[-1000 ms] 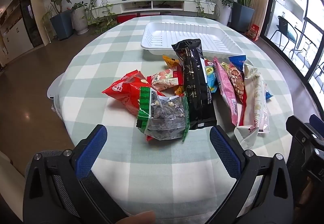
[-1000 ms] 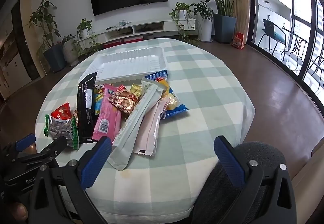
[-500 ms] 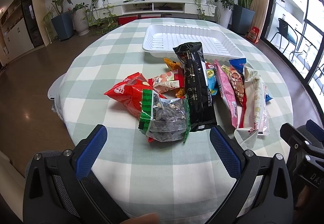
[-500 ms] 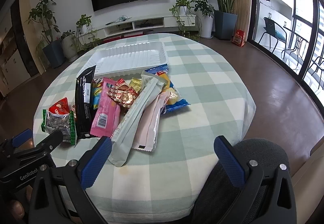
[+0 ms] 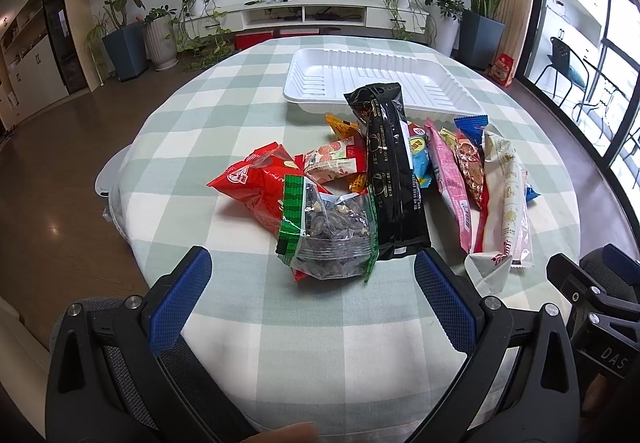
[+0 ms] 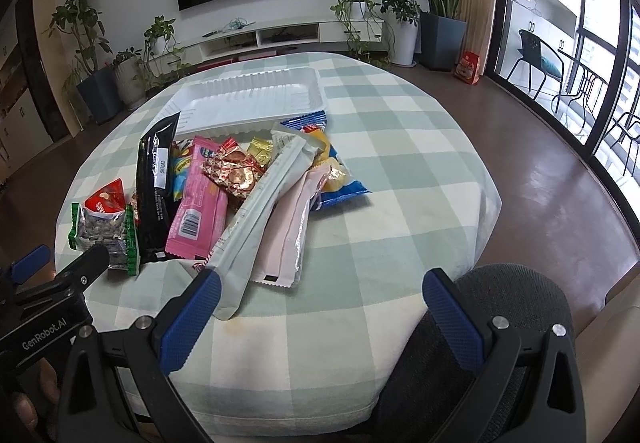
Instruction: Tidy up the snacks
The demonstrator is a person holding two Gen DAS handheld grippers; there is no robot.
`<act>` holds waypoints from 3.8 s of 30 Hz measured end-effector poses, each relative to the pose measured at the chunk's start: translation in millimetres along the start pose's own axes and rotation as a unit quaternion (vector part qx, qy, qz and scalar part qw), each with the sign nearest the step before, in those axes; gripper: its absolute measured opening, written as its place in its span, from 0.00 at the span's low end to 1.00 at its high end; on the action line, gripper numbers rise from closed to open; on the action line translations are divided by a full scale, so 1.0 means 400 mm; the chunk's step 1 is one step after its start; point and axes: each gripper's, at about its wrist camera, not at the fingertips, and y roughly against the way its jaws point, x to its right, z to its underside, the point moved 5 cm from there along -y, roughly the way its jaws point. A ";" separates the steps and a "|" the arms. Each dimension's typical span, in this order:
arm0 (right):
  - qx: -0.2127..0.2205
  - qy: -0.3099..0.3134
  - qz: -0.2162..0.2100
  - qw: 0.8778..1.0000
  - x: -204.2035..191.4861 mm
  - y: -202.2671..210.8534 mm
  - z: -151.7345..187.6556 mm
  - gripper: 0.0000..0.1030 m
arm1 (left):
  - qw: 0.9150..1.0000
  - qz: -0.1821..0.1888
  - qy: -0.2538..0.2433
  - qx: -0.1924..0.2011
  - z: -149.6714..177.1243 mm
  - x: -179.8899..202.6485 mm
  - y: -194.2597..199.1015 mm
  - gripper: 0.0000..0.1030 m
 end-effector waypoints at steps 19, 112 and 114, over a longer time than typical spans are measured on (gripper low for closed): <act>-0.007 0.002 0.001 1.000 -0.002 -0.006 0.007 1.00 | 1.000 0.000 0.000 0.000 0.002 0.000 0.001 1.00; -0.044 -0.028 -0.123 0.991 0.026 -0.089 0.001 0.61 | 0.980 0.186 -0.068 -0.026 -0.022 -0.018 -0.056 0.27; -0.043 -0.028 -0.121 0.991 0.025 -0.086 0.001 0.59 | 0.979 0.190 -0.070 -0.025 -0.022 -0.016 -0.056 0.21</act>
